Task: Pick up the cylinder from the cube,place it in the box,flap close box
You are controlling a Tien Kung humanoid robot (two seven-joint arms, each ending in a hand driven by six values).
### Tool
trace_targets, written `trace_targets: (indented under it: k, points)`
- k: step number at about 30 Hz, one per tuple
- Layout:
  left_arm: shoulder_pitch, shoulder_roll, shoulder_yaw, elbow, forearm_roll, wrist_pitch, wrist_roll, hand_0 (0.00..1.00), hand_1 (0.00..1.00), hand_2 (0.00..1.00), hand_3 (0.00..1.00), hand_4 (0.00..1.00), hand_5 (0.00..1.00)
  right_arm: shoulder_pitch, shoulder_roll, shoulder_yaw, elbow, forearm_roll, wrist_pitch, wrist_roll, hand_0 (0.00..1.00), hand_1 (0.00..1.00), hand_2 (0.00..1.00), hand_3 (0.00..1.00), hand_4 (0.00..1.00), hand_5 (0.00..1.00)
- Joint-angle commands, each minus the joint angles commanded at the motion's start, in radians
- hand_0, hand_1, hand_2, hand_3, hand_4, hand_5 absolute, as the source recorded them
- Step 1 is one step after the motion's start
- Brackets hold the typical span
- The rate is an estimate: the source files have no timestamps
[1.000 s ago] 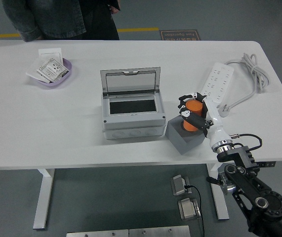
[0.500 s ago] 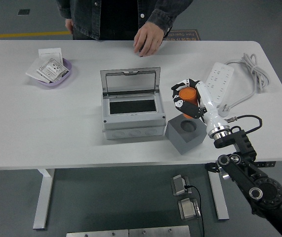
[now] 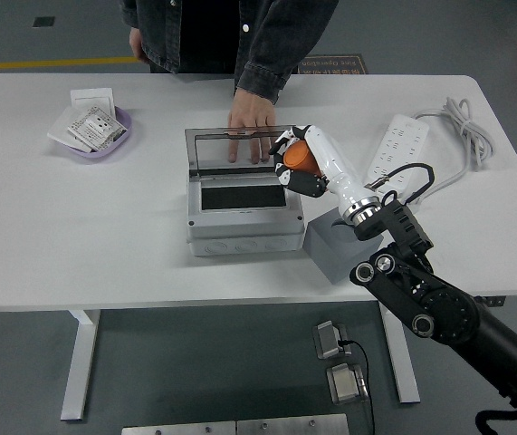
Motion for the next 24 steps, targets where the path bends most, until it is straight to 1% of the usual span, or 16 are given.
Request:
trace_targets:
  k: [1,2,7,8,15,24]
  points:
    - [0.0,0.0,-0.001,0.0,0.001,0.0,0.0,0.695,0.7,0.63,0.664,0.751,0.545,0.008,0.006,-0.012,-0.008,-0.004,0.001,-0.005,0.076,0.14,0.246,0.222,0.002,0.002]
    - [0.0,0.001,-0.002,0.0,0.002,0.0,0.0,0.695,0.7,0.63,0.663,0.751,0.544,0.015,0.013,-0.023,-0.016,-0.009,0.002,-0.011,0.03,0.115,0.247,0.222,0.002,0.002]
    - [0.001,0.003,-0.006,0.0,0.007,-0.002,0.001,0.695,0.7,0.63,0.663,0.751,0.544,0.05,0.043,-0.078,-0.047,-0.032,0.009,-0.041,0.03,0.115,0.247,0.222,0.002,0.002]
    - [0.001,0.003,-0.007,0.0,0.008,-0.002,0.001,0.695,0.7,0.631,0.664,0.75,0.543,0.059,0.046,-0.09,-0.052,-0.034,0.011,-0.047,0.01,0.099,0.25,0.221,0.002,0.002]
    - [0.002,0.005,-0.021,0.0,0.024,-0.006,0.008,0.694,0.701,0.631,0.662,0.75,0.543,0.131,0.051,-0.185,-0.092,-0.033,0.027,-0.069,0.014,0.094,0.25,0.222,0.002,0.002]
    - [0.001,0.008,-0.037,0.0,0.043,-0.01,0.017,0.694,0.701,0.631,0.662,0.749,0.543,0.238,0.068,-0.292,-0.194,-0.021,0.048,-0.076,0.016,0.094,0.249,0.221,0.002,0.002]
